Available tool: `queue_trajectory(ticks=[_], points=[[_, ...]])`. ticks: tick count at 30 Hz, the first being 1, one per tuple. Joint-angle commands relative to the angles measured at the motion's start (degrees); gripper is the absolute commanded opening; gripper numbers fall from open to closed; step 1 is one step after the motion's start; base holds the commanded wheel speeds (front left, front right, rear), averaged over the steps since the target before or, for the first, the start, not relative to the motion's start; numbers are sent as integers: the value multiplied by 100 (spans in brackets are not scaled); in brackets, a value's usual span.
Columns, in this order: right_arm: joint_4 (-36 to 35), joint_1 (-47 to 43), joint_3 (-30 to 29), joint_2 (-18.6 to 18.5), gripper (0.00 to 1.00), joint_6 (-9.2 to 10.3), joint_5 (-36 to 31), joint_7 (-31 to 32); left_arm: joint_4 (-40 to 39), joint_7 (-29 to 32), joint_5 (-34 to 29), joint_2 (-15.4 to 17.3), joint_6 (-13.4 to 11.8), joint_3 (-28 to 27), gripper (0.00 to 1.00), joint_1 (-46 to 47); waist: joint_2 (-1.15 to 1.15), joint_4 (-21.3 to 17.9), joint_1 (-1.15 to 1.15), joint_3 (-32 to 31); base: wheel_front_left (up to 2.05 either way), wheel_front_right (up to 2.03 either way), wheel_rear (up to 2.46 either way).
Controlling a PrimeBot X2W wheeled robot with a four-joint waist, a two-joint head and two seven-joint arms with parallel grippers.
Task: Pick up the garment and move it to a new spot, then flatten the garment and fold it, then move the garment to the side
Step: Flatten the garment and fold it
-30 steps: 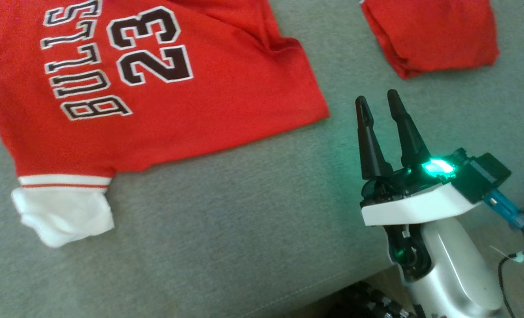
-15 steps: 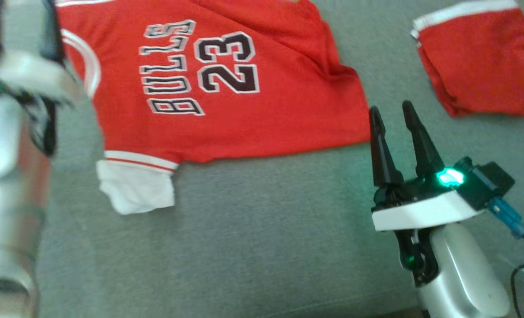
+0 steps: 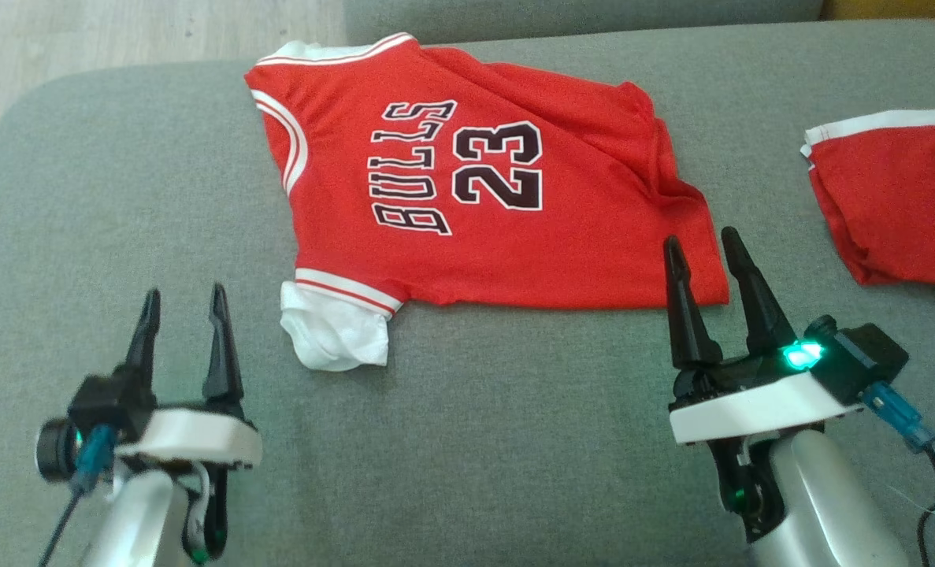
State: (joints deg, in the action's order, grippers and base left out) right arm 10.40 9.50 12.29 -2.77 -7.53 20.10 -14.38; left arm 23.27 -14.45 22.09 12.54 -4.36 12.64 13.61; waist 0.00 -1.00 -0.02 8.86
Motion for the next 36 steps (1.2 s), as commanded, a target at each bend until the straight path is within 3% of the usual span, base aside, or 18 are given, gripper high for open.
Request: queue_trajectory(ticks=[1,9,14,25,33,34,35,36], points=[[-141,-15,124,-10,100,4,-26,-62,-266,-54,30,107,-48,-282,100,250,0,7,2,-23,0,0,0],[-127,-4,133,-10,100,4,-54,-62,-776,39,-5,85,-196,-210,100,12,0,-60,2,16,0,0,0],[199,128,-155,-10,100,4,-176,-62,-943,56,-39,33,-263,-129,100,-20,0,-54,2,134,0,0,0],[2137,1026,-996,-10,100,4,-533,415,-985,40,-42,-107,-261,40,100,49,0,252,2,413,0,0,0],[3335,1507,-1169,-10,100,4,-844,576,-911,3,-23,-179,-243,72,100,128,0,393,2,530,0,0,0],[3430,1553,-1162,-10,57,4,-866,558,-895,-2,-22,-185,-242,70,100,133,0,392,2,527,0,0,0],[3430,1553,-1162,-10,57,4,-866,558,-895,-2,-22,-185,-242,70,100,133,0,392,2,527,0,0,0],[3501,1601,-1177,-10,0,4,-900,506,-878,-6,-20,-189,-245,65,100,138,0,382,2,520,0,0,0]])
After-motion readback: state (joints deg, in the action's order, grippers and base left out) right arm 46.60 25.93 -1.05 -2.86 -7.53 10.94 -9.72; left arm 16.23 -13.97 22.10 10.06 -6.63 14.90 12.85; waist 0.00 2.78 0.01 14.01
